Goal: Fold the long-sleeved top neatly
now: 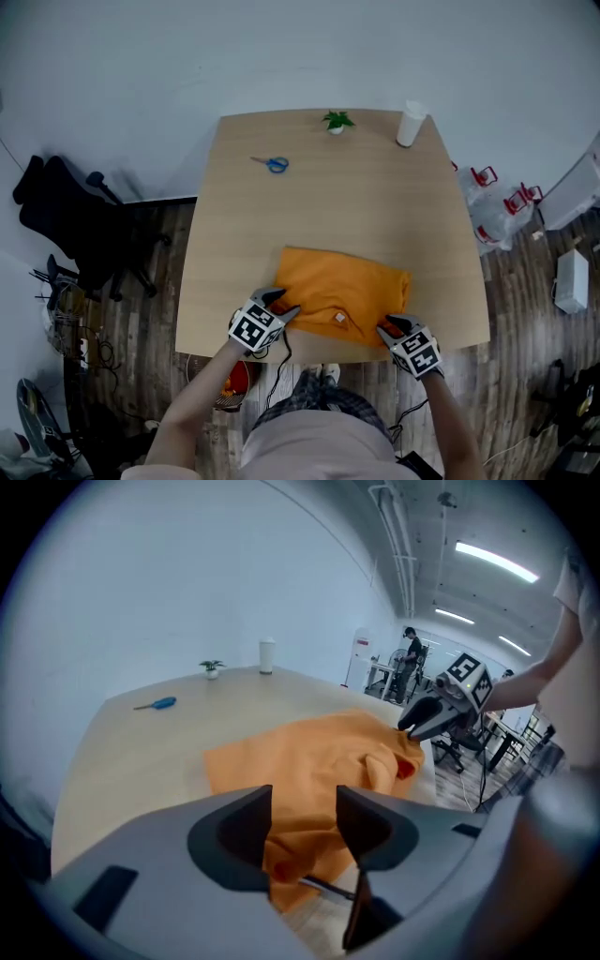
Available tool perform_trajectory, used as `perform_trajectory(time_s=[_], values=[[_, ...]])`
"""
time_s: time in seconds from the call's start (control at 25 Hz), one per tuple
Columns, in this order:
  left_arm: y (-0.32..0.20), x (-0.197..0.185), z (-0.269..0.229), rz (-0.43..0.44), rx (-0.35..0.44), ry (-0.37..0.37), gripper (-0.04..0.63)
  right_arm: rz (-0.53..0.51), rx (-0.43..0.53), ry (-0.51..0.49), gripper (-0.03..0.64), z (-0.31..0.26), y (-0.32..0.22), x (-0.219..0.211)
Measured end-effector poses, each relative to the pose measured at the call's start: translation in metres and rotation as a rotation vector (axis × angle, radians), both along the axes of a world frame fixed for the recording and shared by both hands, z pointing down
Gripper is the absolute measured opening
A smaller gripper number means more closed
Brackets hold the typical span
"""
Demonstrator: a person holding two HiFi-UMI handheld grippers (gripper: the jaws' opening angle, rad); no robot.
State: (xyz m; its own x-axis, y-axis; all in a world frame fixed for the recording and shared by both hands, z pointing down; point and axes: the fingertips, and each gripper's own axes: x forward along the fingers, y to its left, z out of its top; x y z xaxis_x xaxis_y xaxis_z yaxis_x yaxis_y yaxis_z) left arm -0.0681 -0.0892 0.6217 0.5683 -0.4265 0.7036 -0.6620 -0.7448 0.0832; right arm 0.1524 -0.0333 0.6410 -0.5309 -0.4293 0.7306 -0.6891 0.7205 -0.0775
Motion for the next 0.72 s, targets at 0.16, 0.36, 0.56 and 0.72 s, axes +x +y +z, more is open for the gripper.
perform_trajectory(time_s=[0.16, 0.36, 0.56, 0.72], values=[[0.019, -0.013, 0.021, -0.006, -0.055, -0.027, 0.218, 0.028, -0.067, 0.042, 0.141, 0.023, 0.025, 0.020], [0.032, -0.025, 0.030, -0.015, -0.061, -0.039, 0.222, 0.079, -0.071, 0.040, 0.150, 0.033, 0.041, 0.043], [0.035, -0.024, 0.033, -0.027, -0.059, -0.029, 0.229, 0.097, -0.088, 0.037, 0.152, 0.040, 0.043, 0.046], [0.029, -0.025, 0.015, -0.059, -0.034, 0.015, 0.244, 0.108, -0.061, -0.012, 0.161, 0.016, 0.036, 0.045]])
